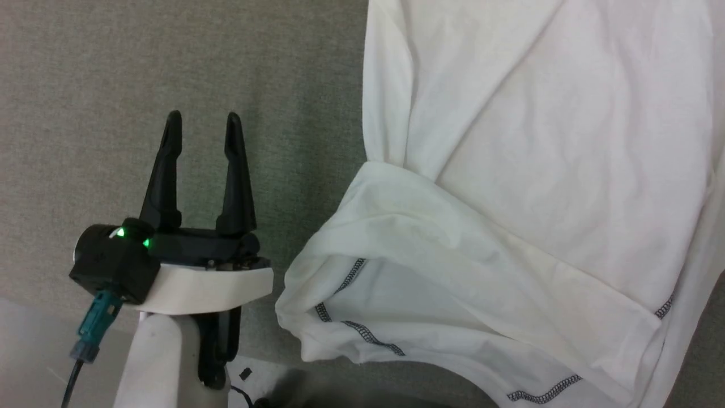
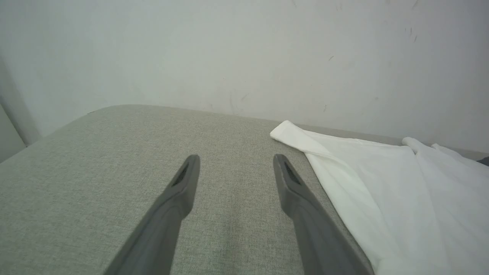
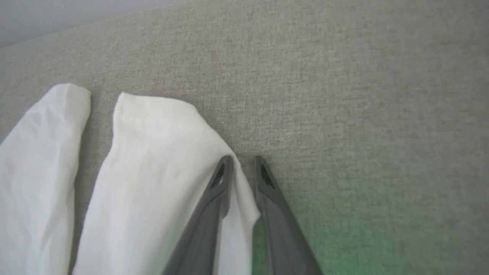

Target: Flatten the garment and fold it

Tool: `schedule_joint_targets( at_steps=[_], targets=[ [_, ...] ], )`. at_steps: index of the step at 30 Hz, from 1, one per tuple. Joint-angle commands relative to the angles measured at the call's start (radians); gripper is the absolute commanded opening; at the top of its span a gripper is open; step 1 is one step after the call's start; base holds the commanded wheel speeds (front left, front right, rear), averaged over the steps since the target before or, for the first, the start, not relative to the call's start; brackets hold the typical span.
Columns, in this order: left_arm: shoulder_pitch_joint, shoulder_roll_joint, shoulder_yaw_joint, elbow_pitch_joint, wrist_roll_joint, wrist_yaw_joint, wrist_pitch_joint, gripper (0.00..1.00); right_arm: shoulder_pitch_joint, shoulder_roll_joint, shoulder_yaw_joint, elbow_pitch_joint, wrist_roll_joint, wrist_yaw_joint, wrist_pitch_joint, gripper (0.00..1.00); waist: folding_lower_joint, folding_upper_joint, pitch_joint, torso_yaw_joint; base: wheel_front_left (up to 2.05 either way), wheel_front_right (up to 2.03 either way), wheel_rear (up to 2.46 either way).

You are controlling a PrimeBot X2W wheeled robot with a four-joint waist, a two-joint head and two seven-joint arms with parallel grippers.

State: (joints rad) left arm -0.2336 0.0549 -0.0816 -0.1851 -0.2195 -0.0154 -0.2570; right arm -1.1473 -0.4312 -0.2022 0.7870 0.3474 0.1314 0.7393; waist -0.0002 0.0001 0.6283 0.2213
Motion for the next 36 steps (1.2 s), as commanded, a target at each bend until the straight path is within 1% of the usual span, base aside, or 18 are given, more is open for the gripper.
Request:
schedule_joint_targets(
  at_steps=[1,6,12,13,17,22,29,33,36],
  targets=[
    [-0.01,-0.005,-0.002,0.007,0.001,0.006,-0.005,1.0,0.085,0.057,0.023,0.065,0.002,-0.001,0.031,0.0,0.0002,-0.0001,-0.018,-0.003,0.0,0.0,0.0],
    [0.002,-0.005,-0.004,0.032,0.007,0.011,-0.005,1.0,0.094,0.036,0.052,0.013,-0.011,-0.001,-0.079,0.0,0.0002,-0.0001,-0.085,-0.02,0.0,0.0,0.0],
    [0.043,-0.005,-0.002,0.072,0.017,0.013,-0.005,1.0,0.118,0.016,0.1,-0.052,-0.031,-0.001,-0.207,0.0,0.0002,-0.0001,-0.21,-0.056,0.0,0.0,0.0],
    [0.043,-0.005,-0.002,0.072,0.017,0.013,-0.005,1.0,0.118,0.016,0.1,-0.052,-0.031,-0.001,-0.207,0.0,0.0002,-0.0001,-0.21,-0.056,0.0,0.0,0.0],
    [0.078,-0.005,0.004,0.096,0.019,0.012,-0.005,1.0,0.152,0.016,0.149,-0.117,-0.03,-0.001,-0.26,0.0,0.0002,-0.0001,-0.299,-0.085,0.0,0.0,0.0],
    [0.127,-0.005,0.013,0.127,0.022,0.011,-0.005,1.0,0.226,0.03,0.246,-0.243,-0.008,-0.001,-0.286,0.0,0.0002,-0.0001,-0.399,-0.116,0.0,0.0,0.0],
    [0.177,-0.005,0.014,0.143,0.02,0.014,-0.005,1.0,0.401,0.082,0.424,-0.496,0.054,-0.001,-0.261,0.0,0.0002,-0.0001,-0.497,-0.137,0.0,0.0,0.0],
    [0.191,-0.005,0.014,0.152,0.017,0.01,-0.005,1.0,0.508,0.151,0.521,-0.622,0.089,-0.001,-0.251,0.0,0.0002,-0.0001,-0.524,-0.141,0.0,0.0,0.0],
    [0.201,-0.005,0.014,0.158,0.015,0.011,-0.005,1.0,0.573,0.22,0.586,-0.67,0.106,-0.001,-0.256,0.0,0.0002,-0.0001,-0.535,-0.143,0.0,0.0,0.0]
  ],
)
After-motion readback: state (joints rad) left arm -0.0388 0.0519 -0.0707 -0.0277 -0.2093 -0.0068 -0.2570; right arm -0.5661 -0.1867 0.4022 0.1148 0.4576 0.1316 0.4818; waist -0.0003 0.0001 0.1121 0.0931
